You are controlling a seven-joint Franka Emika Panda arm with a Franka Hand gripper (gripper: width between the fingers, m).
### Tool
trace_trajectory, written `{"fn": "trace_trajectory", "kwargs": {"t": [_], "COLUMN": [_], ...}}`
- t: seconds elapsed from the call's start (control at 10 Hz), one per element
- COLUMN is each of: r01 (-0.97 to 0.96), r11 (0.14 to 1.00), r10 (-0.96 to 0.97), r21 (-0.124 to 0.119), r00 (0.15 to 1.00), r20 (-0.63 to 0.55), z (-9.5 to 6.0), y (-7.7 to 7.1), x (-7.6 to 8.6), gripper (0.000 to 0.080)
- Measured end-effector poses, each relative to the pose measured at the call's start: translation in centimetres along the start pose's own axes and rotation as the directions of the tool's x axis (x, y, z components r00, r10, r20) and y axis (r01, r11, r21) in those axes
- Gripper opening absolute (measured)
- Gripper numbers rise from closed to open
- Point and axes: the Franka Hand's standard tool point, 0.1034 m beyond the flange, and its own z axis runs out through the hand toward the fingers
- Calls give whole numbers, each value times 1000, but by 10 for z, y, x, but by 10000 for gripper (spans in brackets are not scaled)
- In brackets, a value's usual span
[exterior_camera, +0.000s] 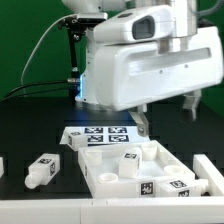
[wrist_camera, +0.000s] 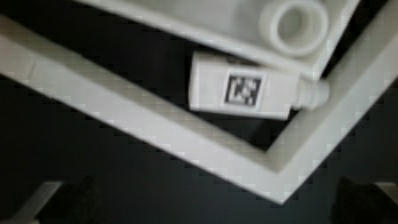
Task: Assemble square table
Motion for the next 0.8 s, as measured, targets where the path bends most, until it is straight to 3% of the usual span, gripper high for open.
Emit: {"fn": "trace_trajectory", "kwargs": {"t": [0.4,0.7,0.8], "r01": [-30,-300,-319], "r11": [1000,954,947], "r10": [30,300,320], "r21": [1,8,26], "r00": [1000,954,947], "r20": [2,-19,-24], "z": [4,39,44], "y": [-1,-11,-9], "x": [-1,6,4], "gripper": [649,649,649]}}
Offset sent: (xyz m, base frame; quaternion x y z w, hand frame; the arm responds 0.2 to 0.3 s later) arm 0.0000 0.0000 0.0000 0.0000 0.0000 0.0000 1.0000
